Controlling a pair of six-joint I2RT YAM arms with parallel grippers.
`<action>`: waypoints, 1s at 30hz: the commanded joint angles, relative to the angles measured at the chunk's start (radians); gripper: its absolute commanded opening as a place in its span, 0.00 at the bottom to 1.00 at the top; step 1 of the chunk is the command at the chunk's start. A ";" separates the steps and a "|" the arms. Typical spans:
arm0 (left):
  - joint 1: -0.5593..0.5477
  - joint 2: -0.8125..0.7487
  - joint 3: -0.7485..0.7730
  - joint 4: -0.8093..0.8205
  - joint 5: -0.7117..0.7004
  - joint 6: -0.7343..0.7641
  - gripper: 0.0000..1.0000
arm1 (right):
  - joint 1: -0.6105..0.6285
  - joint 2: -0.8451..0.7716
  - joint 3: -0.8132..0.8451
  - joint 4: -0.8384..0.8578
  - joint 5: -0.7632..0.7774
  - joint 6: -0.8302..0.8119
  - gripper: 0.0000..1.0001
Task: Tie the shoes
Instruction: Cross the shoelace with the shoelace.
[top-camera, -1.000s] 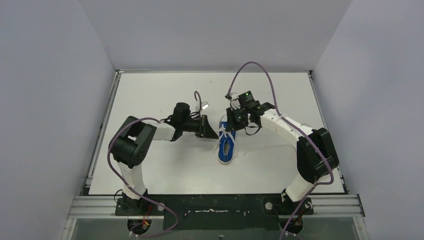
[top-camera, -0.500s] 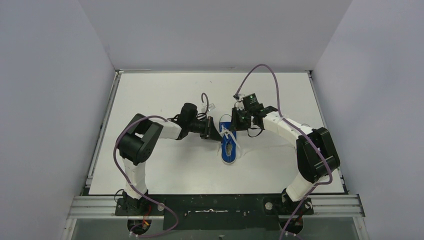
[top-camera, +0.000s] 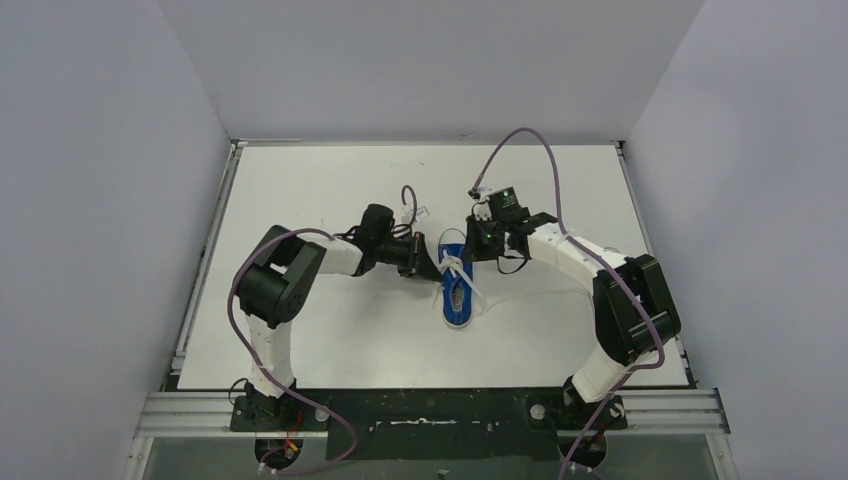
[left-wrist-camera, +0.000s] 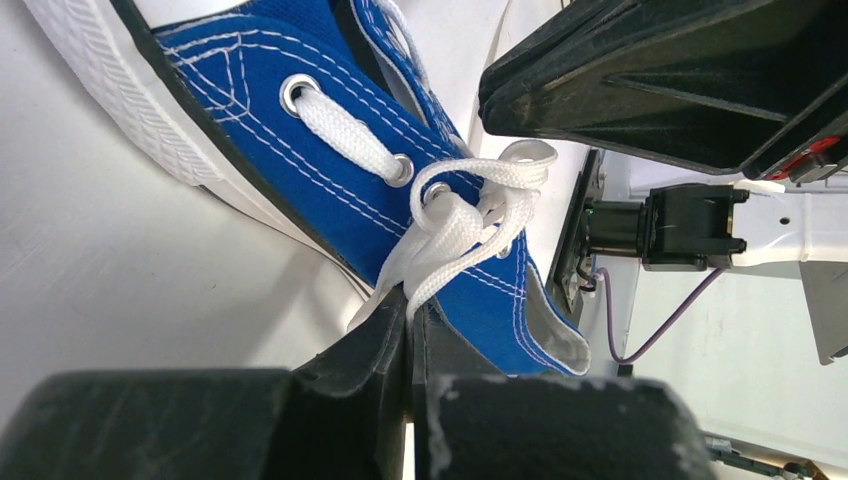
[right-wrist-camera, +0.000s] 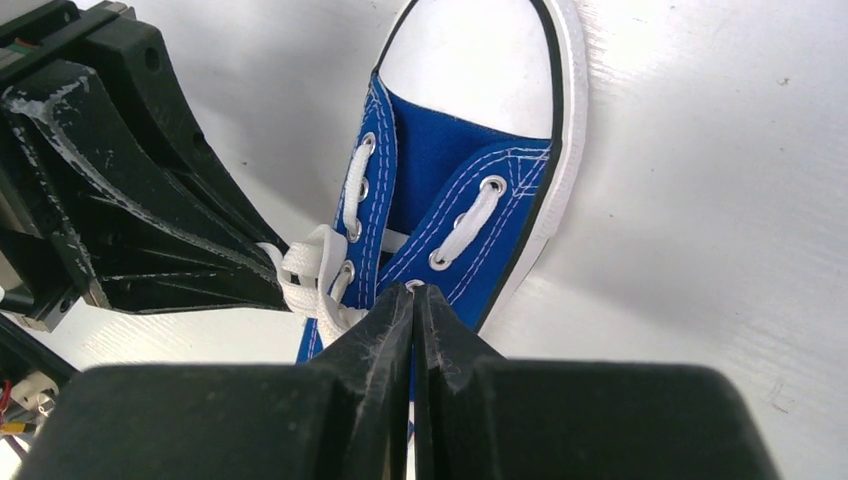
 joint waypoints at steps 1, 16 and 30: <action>0.007 -0.023 0.014 0.018 0.019 0.020 0.00 | -0.022 -0.037 0.024 0.045 -0.072 -0.065 0.03; 0.054 -0.146 0.078 -0.263 -0.023 0.247 0.43 | -0.139 -0.138 -0.066 0.048 -0.321 -0.177 0.41; 0.016 -0.011 0.333 -0.355 0.071 0.420 0.89 | -0.112 -0.097 -0.120 0.055 -0.459 -0.237 0.44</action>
